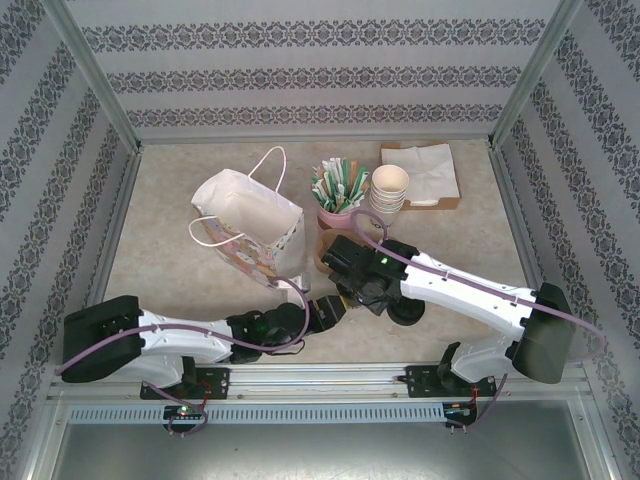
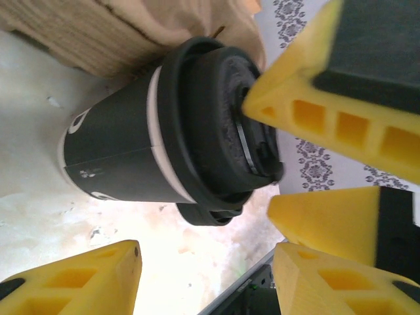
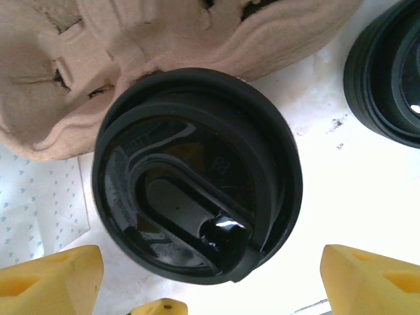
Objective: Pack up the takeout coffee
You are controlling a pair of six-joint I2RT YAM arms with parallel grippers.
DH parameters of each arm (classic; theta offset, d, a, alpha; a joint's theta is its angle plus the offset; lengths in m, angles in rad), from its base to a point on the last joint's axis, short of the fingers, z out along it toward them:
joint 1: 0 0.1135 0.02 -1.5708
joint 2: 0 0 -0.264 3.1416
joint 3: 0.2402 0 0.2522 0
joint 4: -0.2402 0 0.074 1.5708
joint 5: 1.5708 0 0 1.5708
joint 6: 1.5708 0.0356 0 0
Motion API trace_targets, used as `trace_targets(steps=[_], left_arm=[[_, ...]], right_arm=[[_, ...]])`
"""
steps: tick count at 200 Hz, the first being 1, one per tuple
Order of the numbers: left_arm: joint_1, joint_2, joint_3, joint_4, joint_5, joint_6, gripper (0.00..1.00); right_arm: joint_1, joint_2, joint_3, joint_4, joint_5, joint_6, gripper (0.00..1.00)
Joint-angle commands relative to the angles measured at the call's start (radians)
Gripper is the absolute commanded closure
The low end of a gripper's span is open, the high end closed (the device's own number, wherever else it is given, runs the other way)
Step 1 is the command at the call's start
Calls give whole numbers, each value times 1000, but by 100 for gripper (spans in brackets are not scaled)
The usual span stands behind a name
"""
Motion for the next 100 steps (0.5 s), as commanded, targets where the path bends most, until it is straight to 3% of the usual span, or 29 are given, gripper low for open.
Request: trace_targets(steps=[1,54,100], left_arm=[[11,-56,51,-143,-9,82,43],[10,-230,110,-442,-16,219,41],[11,-363,233,-754,-15,398,40]], right_arm=[[3,-18,44,-1,53,-63,13],[1,-63,109,-28,105,-255,14],[-86,-123,133,-32,129,-669,21]])
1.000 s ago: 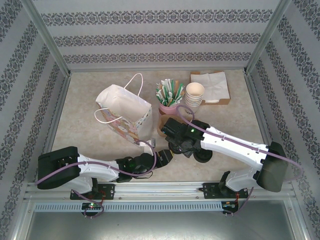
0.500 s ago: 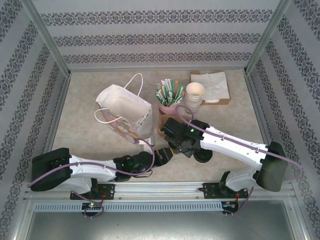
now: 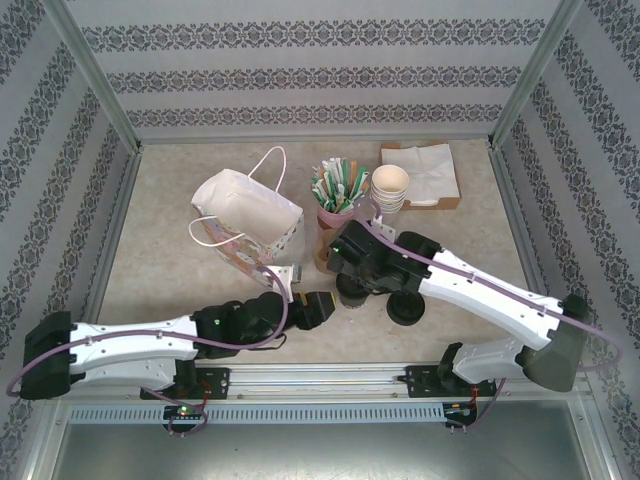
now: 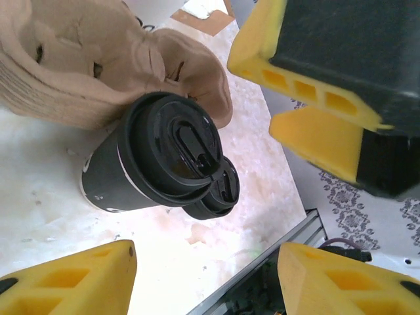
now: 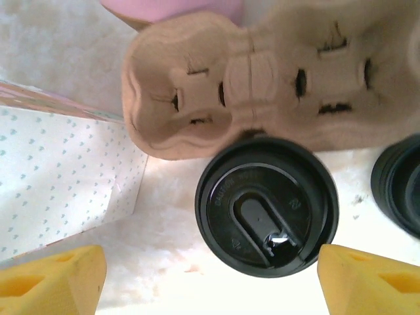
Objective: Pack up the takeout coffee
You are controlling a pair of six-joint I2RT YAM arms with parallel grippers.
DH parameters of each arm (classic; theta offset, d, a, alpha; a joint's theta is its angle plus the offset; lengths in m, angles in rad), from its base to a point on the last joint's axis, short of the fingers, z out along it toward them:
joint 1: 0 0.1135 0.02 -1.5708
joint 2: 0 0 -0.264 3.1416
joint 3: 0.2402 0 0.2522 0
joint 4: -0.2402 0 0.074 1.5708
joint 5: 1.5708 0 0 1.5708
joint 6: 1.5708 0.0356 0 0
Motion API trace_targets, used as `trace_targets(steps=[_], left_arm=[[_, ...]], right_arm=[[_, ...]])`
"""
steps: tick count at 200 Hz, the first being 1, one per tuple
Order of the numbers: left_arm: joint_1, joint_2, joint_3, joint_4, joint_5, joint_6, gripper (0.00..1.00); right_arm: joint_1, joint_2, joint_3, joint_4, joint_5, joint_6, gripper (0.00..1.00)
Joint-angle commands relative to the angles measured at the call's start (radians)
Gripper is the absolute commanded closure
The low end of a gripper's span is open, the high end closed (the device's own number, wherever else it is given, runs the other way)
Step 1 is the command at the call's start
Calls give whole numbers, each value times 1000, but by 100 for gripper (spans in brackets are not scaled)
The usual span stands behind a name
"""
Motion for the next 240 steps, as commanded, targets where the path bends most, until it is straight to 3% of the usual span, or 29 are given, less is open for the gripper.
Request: trace_targets(steps=[1,46,78,125,179,210,240], left_arm=[[11,-54,89,-255,-13,150,40],[19,-72,312,-531,-98,341,36],[80,-90,426,-661,-198,359,33],[209,-136,531,-749,-173,385,32],[343,-147,607,-861,-150,425,31],[450,-138,640,-919,-64,477,31],[538,-149,698,-964,-32,550,31]], right_arm=[[-62,-42,24,-36,51,-279,21],[-244,-12,-22,-2,-34,-418,25],[-256,85,-25,64,-21,-378,25],[-256,235,-11,110,-34,-304,30],[-260,307,-16,168,-56,-309,34],[-267,301,19,174,-49,-436,36],[-287,205,21,213,-37,-742,39]])
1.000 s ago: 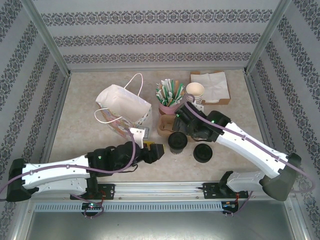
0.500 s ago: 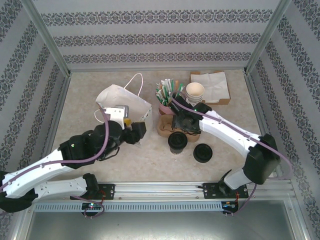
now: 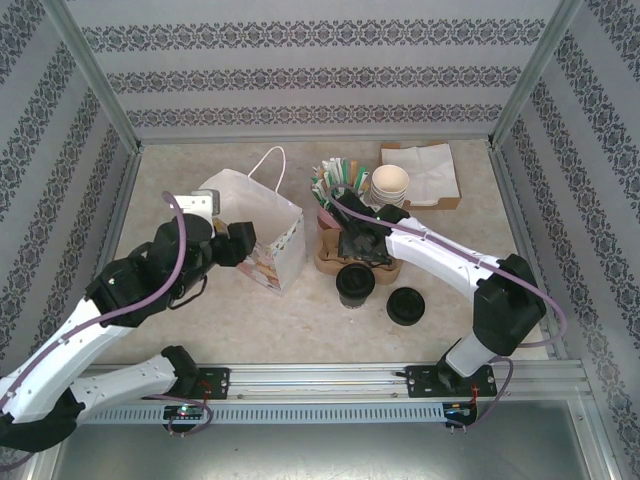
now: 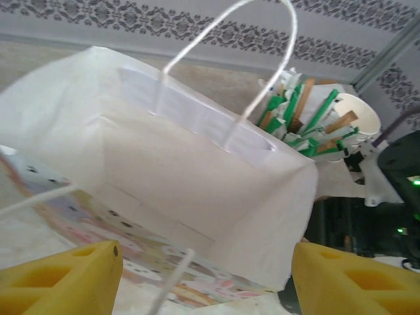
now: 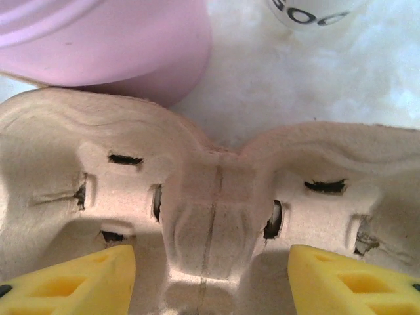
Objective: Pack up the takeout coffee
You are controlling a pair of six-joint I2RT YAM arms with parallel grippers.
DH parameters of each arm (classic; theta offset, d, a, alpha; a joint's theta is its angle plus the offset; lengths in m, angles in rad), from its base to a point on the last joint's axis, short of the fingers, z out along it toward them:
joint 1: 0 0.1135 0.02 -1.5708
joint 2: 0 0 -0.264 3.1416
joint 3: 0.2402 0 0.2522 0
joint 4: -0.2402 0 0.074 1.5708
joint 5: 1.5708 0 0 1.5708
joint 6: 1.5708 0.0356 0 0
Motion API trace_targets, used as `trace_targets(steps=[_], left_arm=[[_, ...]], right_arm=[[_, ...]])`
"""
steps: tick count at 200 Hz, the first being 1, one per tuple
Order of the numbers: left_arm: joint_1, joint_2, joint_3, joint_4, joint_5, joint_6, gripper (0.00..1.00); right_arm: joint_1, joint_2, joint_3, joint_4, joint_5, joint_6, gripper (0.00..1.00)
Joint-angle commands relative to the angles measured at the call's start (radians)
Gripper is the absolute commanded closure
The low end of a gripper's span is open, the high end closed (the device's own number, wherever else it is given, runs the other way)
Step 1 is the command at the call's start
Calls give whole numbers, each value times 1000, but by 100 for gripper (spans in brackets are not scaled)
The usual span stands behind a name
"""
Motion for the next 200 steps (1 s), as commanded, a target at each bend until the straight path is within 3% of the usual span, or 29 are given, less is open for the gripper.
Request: trace_targets(steps=[1,43,48,58,96,161,200], left_arm=[[59,-22,55,-72,51,92,31],[177,-11,69,-40,166,136,30],[193,-8,75,-41,186,139,30],[226,-3,87,-42,222,149,30],[321,8,100,-14,354,166,29],[554,24,105,-32,631,197,28],[626,41,120,-37,728,209,26]], right_arm=[[-27,-90,29,36,15,-273,40],[-144,-174,-18,93,-241,-737,39],[-152,-177,-20,86,-278,-790,41],[-161,-185,-24,69,-361,-924,57],[-184,-187,-48,-2,-544,-1249,60],[-271,-128,-49,-80,-654,-1512,60],[-338,-78,-10,-141,-765,-1607,58]])
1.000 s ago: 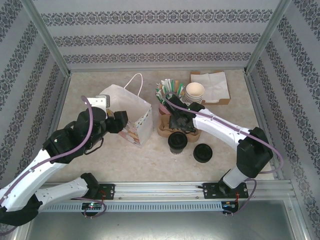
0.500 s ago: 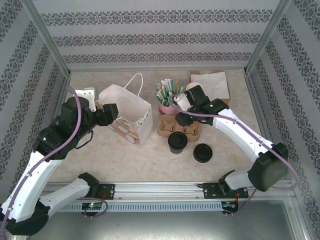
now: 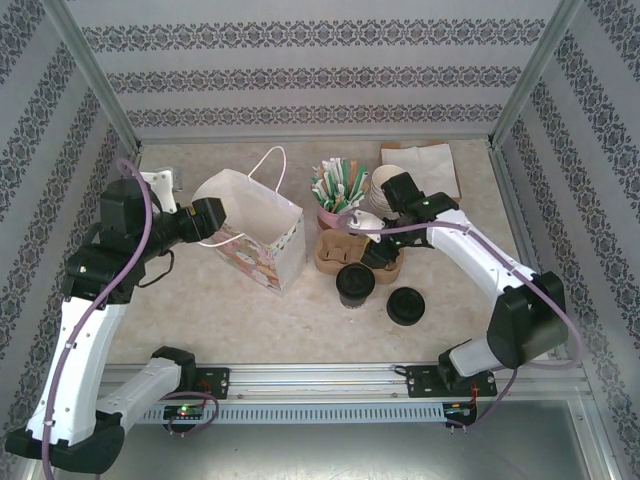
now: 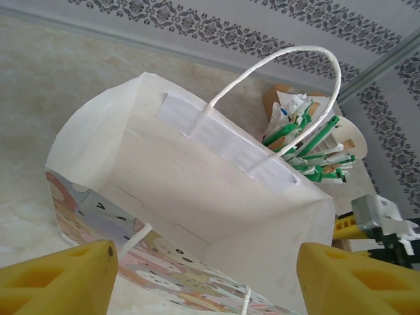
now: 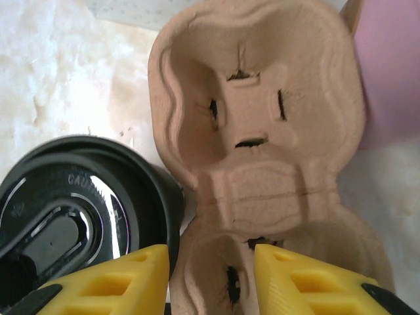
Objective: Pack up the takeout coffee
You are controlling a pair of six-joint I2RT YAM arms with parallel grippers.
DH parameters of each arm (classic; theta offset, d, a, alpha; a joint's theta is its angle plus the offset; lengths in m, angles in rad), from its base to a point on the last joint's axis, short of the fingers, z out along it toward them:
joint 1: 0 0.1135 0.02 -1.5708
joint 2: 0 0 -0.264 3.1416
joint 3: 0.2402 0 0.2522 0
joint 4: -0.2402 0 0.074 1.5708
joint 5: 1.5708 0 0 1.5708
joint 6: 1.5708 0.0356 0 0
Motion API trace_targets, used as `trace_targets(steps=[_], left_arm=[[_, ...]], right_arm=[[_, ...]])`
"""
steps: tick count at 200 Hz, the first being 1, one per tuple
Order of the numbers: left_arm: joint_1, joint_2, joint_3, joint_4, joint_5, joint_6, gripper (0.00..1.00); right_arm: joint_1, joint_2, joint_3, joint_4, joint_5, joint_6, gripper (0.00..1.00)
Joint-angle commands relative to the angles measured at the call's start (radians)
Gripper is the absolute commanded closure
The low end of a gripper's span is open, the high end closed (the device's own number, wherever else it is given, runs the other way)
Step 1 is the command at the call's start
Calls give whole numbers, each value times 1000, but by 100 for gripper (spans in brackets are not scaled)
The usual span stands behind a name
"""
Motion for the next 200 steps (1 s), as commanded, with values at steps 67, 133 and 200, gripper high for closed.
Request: trace_targets(steps=[67,133,200], left_arm=[[64,16,51,-14,123,54,25],[92,30,47,-11,157,56,25],[110,44,45,-4,165,54,25]], right_arm=[[-23,52,15,-26,-88,-188,58],[-23,102,26,14,-98,-210,57],[-24,110,5,81,-53,-202,52]])
